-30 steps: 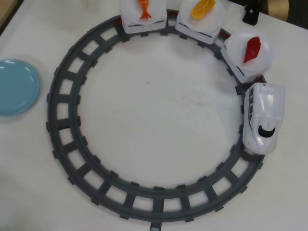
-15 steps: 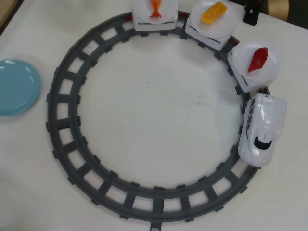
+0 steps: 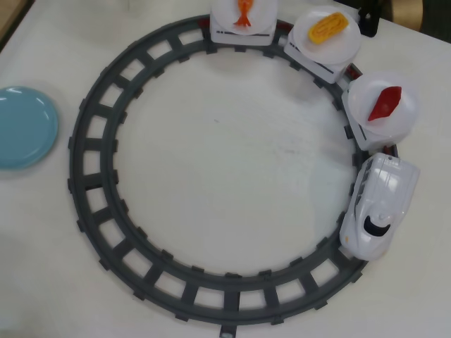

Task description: Pick up the sushi from the Shinkansen and put it on the blue dish

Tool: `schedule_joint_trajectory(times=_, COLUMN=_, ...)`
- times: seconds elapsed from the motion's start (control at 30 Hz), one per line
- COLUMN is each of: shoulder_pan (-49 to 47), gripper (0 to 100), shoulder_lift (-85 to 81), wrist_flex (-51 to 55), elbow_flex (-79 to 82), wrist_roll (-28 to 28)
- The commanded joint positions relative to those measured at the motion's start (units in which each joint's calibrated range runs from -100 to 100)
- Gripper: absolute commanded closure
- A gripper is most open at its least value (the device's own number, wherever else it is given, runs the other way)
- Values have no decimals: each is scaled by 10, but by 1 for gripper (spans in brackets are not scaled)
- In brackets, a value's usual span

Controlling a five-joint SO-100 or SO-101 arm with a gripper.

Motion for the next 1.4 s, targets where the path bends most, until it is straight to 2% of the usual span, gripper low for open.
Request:
schedule_joint_trajectory(times=0.0, shoulder_pan=29, gripper=97, shoulder_lift=3, wrist_flex=13, elbow_flex=-55, wrist_roll=4)
schedule_joint_trajectory(times=0.13, shoulder_pan=73, gripper=97, shoulder_lift=31, wrist_flex=35, elbow_flex=-99, wrist_roll=14)
schedule_joint_trajectory(times=0.4, shoulder_pan=188, gripper=97, shoulder_lift=191, wrist_flex=43, elbow_flex=-223, wrist_roll=17)
schedule_joint_trajectory(times=0.6, shoulder_pan=303, gripper=97, shoulder_lift=306, wrist_flex=106, elbow_flex=-322, wrist_roll=50)
schedule_joint_trajectory(times=0.87, shoulder_pan=515, gripper=97, shoulder_lift=392, wrist_flex=165, elbow_flex=-436, wrist_roll=142)
schedule_joint_trajectory(times=1.1, shoulder_pan=691, gripper=97, shoulder_lift=410, wrist_flex=158, elbow_flex=-438, wrist_roll=233)
schedule_joint_trajectory(times=1.37, shoulder_pan=842, gripper=97, shoulder_lift=434, wrist_flex=130, elbow_flex=-440, wrist_roll=326)
